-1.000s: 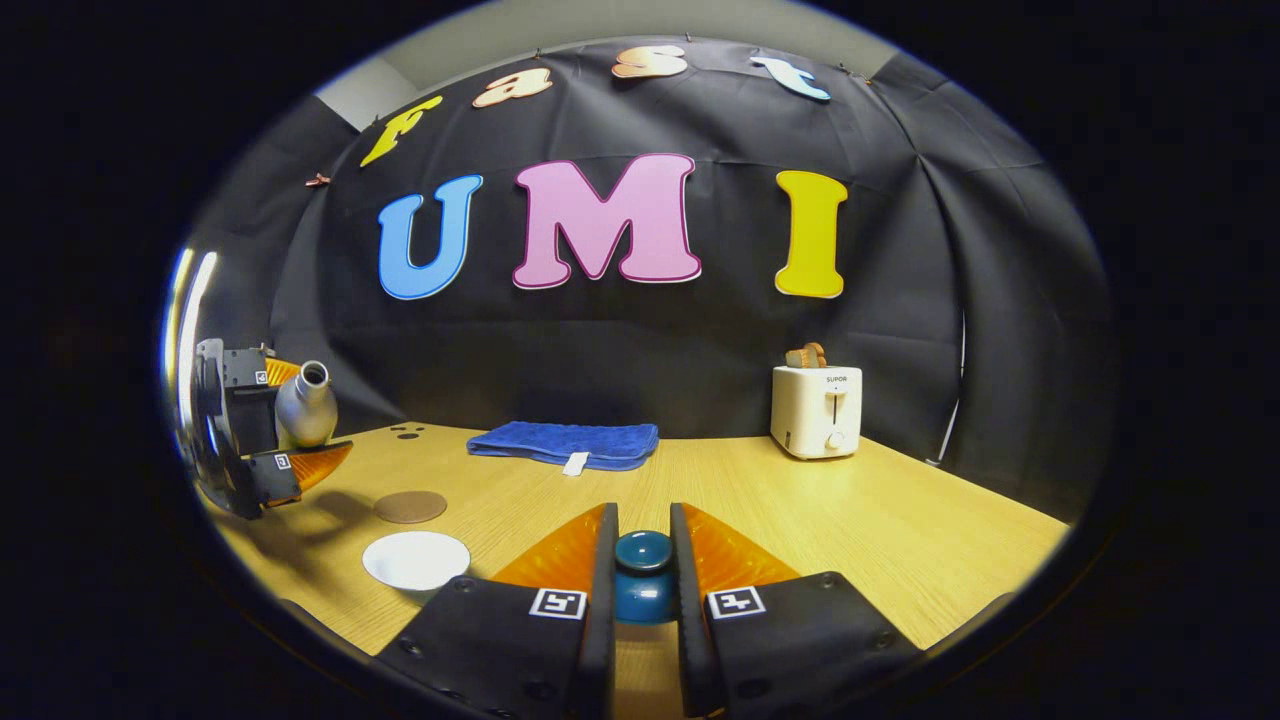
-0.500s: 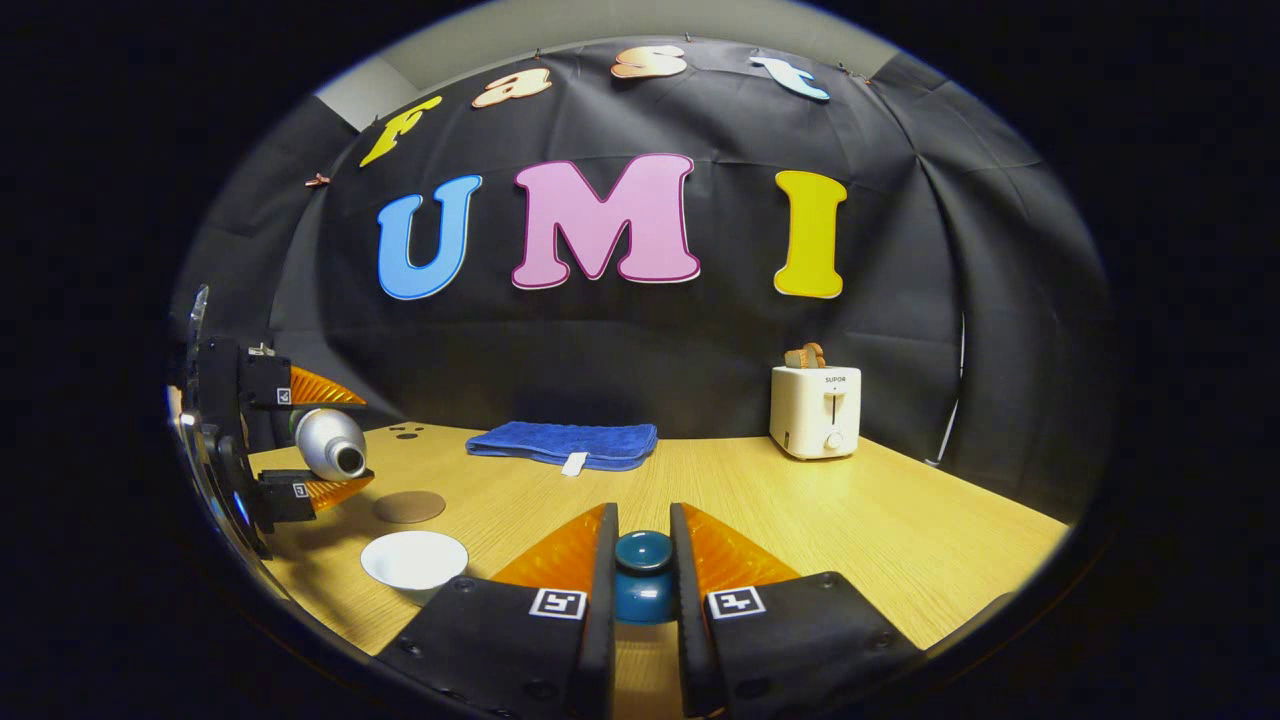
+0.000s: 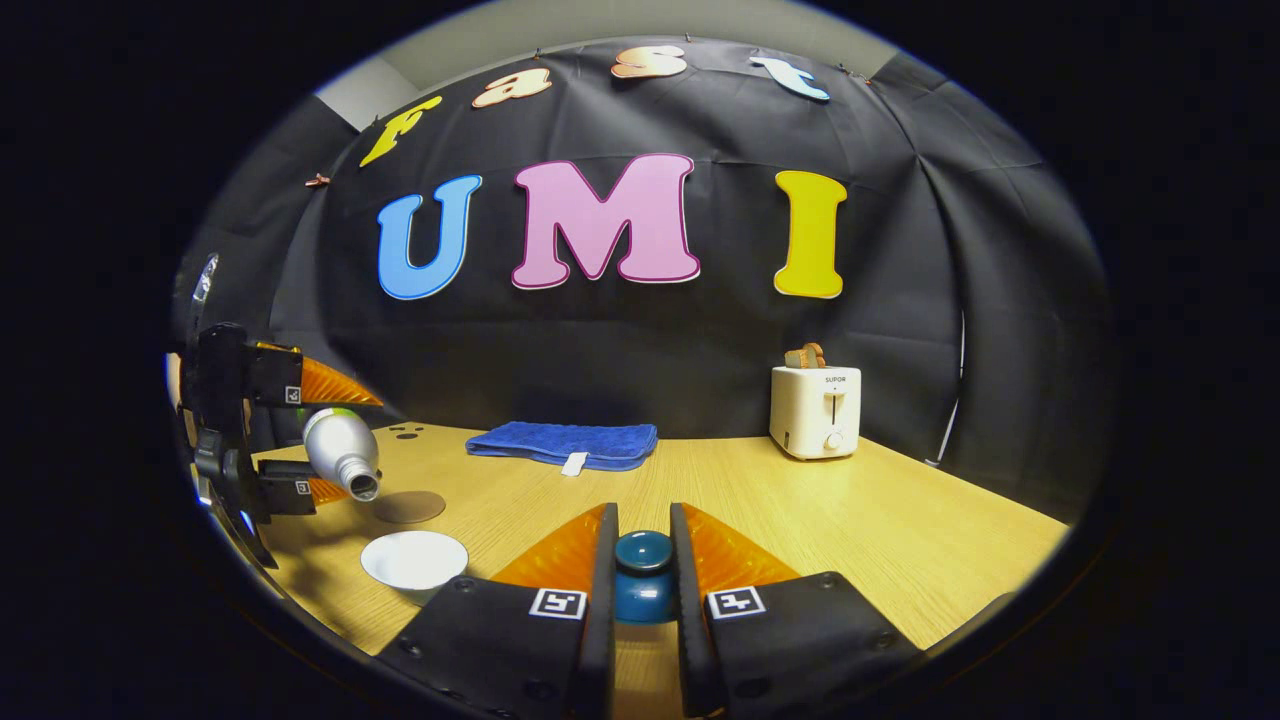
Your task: Open the teacup lid with one hand, grasp the water bottle and pour water into the teacup with the other hand; after pouring, place the water bottle on the coaster and then close the teacup lid.
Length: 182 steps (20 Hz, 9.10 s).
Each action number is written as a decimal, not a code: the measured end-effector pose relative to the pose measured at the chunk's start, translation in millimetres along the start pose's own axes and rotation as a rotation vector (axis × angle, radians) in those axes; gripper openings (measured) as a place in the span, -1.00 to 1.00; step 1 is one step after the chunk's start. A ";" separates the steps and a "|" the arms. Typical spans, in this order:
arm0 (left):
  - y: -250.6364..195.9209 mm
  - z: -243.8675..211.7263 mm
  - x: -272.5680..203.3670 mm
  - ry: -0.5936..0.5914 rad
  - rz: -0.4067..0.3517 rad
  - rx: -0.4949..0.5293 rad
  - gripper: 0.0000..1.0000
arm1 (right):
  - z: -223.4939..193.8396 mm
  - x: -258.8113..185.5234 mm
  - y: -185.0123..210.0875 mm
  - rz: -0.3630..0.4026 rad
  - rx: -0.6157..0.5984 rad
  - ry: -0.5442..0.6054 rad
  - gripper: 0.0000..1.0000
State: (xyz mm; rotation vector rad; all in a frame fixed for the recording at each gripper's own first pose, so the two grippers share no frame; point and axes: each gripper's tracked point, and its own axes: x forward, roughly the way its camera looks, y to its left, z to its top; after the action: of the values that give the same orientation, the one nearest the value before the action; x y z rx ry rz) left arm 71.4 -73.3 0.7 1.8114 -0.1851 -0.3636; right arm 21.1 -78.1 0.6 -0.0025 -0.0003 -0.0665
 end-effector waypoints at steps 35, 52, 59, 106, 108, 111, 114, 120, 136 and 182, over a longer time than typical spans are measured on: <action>7.7 8.4 5.2 0.028 -0.106 0.355 0.60 | 0.5 -0.5 -0.4 0.001 0.000 0.001 -0.41; 14.3 15.3 5.1 0.040 -0.092 0.444 0.60 | 1.2 -0.8 -0.5 0.001 -0.001 0.001 -0.41; 15.9 18.9 3.7 0.040 -0.086 0.455 0.59 | 0.7 -0.8 -0.7 0.001 -0.001 0.001 -0.41; 12.3 -13.8 27.1 -0.093 0.333 -1.800 0.58 | 1.1 -2.2 2.8 0.008 -0.001 0.002 -0.41; 6.3 -10.2 24.0 -0.098 0.297 -1.890 0.58 | 1.5 -2.1 2.6 0.008 -0.001 0.002 -0.41; -0.1 2.0 31.7 -0.158 0.225 -1.917 0.59 | 1.3 -1.8 2.7 0.008 -0.001 0.001 -0.41; -8.1 7.2 45.5 -0.143 0.194 -1.911 0.60 | 1.8 -2.0 2.7 0.008 -0.001 0.001 -0.41; -18.7 8.6 52.9 -0.122 0.164 -1.848 0.62 | 1.3 -1.9 2.5 0.008 -0.001 0.001 -0.41; -31.0 17.4 -72.7 -0.078 0.234 -1.820 0.97 | 0.5 -1.9 -0.3 -0.019 0.001 0.005 -0.41; -50.1 43.1 -109.7 0.111 0.340 -1.808 0.95 | -2.0 -1.8 78.9 0.019 -0.002 -0.003 0.96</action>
State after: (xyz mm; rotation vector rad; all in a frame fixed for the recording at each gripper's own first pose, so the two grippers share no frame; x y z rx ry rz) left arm -49.3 -64.9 -41.1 0.0002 -0.0239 -0.0636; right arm 24.6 0.7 -1.6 -0.0049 -0.0032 -0.0479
